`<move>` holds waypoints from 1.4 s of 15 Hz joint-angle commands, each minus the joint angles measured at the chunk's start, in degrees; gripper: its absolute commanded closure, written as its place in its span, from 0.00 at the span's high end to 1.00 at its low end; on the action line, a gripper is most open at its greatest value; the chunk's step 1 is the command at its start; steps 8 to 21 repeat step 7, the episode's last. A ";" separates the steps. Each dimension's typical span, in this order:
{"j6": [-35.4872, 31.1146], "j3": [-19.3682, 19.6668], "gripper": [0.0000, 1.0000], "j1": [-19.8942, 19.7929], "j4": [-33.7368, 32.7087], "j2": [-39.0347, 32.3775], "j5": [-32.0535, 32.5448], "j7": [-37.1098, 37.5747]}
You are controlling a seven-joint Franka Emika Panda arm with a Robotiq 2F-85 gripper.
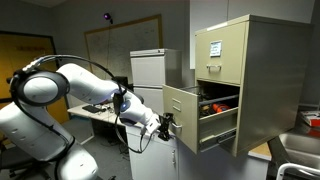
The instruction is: Open the bottom drawer on the beige filing cabinet
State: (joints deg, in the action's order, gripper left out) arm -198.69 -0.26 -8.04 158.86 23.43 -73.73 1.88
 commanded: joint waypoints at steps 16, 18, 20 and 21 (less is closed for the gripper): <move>-0.10 -22.70 1.00 -22.49 -0.03 11.07 -9.50 -4.31; -0.10 -22.70 1.00 -22.49 -0.03 11.07 -9.50 -4.31; -0.10 -22.70 1.00 -22.49 -0.03 11.07 -9.50 -4.31; -0.10 -22.70 1.00 -22.49 -0.03 11.07 -9.50 -4.31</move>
